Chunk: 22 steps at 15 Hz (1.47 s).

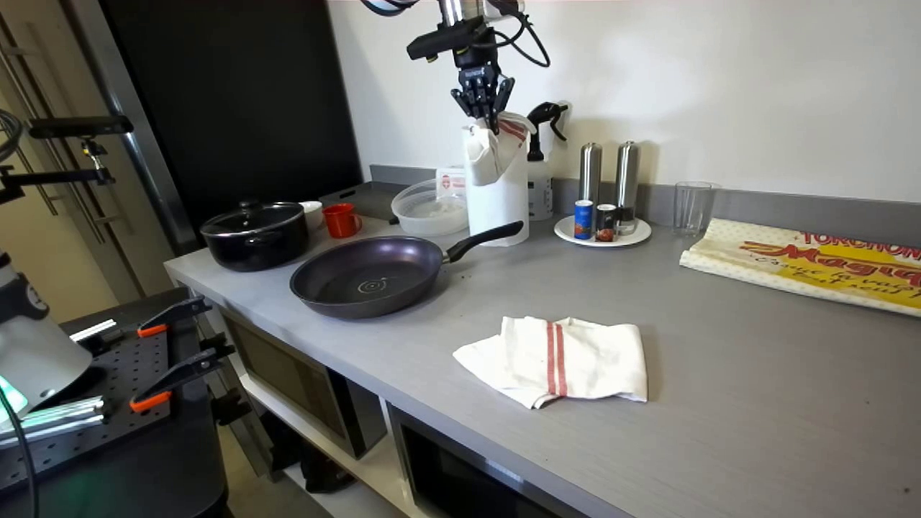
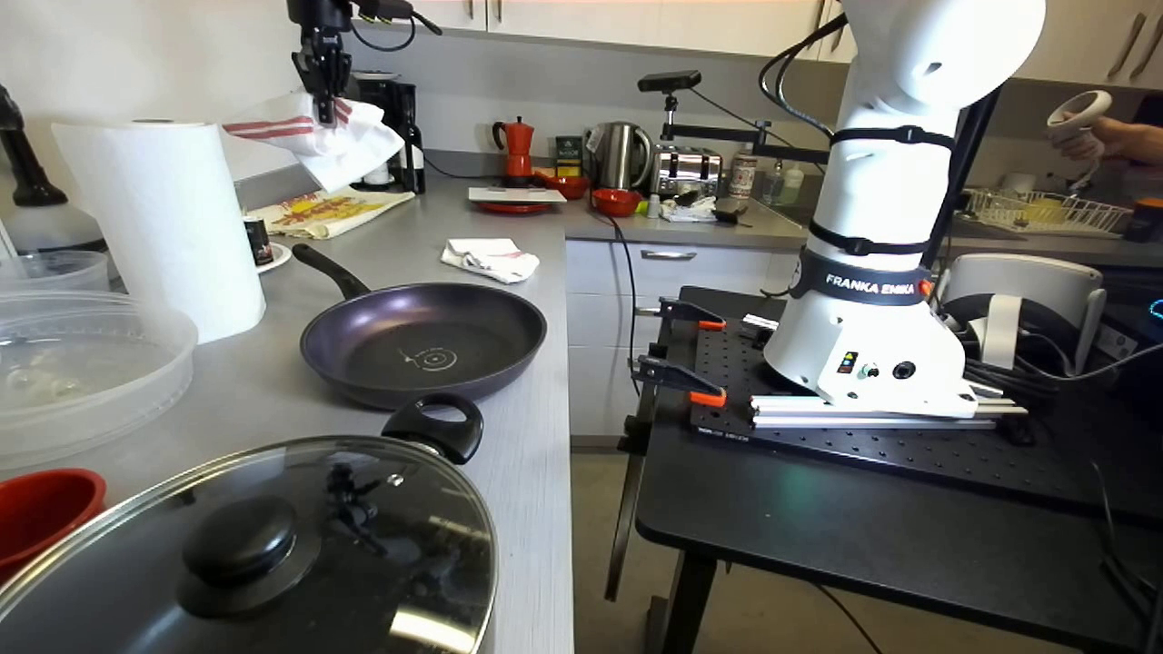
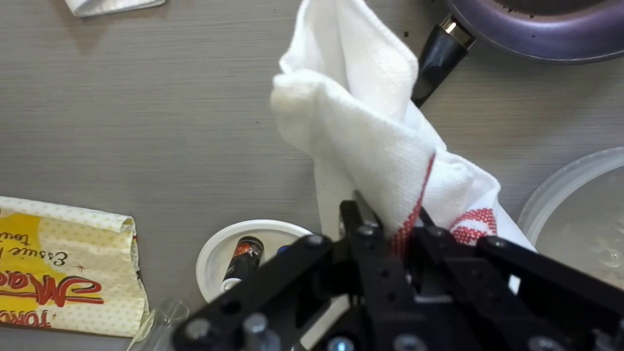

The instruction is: Use the left towel to wipe the pan

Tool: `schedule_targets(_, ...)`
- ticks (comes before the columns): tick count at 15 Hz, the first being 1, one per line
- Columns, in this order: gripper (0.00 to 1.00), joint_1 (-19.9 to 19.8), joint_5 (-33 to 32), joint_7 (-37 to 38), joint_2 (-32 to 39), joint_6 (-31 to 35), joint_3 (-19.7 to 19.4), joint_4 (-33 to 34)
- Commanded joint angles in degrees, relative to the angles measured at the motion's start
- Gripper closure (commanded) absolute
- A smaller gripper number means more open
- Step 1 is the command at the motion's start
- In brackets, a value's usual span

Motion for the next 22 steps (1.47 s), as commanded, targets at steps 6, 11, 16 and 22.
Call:
schedule_targets(6, 0.97, 2.3, -2.7, -0.5, -0.2, 4.1, 0.1, -6.6)
schedule_targets(11, 0.97, 3.7, -5.5, -0.8, -2.7, 10.5, 0.1, -15.9)
schedule_targets(16, 0.97, 4.3, -8.5, -2.6, -5.6, 16.8, 0.6, -25.9)
schedule_targets(22, 0.97, 5.1, -12.6, -5.5, -9.7, 22.9, 1.3, -37.1)
